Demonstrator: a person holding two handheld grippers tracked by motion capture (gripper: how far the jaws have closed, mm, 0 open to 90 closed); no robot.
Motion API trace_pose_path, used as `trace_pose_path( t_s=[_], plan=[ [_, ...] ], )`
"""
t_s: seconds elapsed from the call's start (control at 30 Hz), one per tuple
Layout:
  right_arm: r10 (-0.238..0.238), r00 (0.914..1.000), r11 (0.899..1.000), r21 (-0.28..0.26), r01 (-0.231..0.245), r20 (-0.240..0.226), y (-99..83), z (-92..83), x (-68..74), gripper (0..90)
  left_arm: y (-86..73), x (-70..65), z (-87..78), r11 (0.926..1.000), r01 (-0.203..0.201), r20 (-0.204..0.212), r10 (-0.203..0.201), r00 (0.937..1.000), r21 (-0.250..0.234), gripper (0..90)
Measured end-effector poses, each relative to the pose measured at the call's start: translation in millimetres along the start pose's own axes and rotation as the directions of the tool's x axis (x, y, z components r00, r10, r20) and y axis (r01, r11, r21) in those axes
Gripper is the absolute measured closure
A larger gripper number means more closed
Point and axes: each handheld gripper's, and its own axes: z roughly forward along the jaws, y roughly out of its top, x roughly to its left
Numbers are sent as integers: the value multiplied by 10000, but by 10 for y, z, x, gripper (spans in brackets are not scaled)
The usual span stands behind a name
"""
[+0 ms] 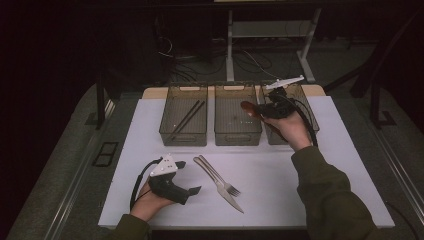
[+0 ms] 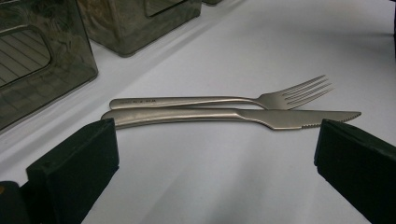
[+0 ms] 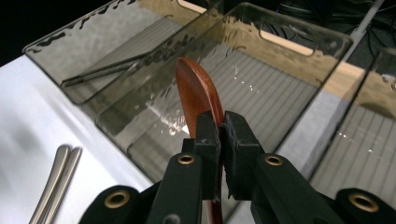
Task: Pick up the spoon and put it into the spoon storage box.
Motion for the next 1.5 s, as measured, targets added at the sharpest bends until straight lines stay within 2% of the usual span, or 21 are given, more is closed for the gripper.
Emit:
trace_pose_path(
  t_s=[0.17,0.47,0.77,0.9,1.33,1.43,1.5],
  plan=[
    [-128,9998,9999,93,126,163,147,147,49,835,-1,1,0,10000,9,9,-9,10000,-49,0],
    [-70,9996,9999,104,67,278,343,419,130,834,5,-3,-5,9999,26,91,-24,10000,-119,0],
    [160,9995,9998,-90,-158,263,446,641,194,834,11,0,-9,9998,-23,177,26,9998,-181,0],
    [201,9995,9997,-111,-199,242,435,744,184,834,14,0,-5,9999,-120,183,122,9998,-93,0],
    [376,9991,9978,548,-386,196,248,1001,154,827,16,-11,8,9998,-187,260,189,9995,-81,0],
    [450,9990,9971,613,-454,83,209,1002,147,742,15,-12,7,9998,-211,269,213,9994,-61,0],
    [325,9995,9977,594,-325,6,190,985,143,707,12,-11,8,9997,-221,257,222,9994,-38,0]
  ],
)
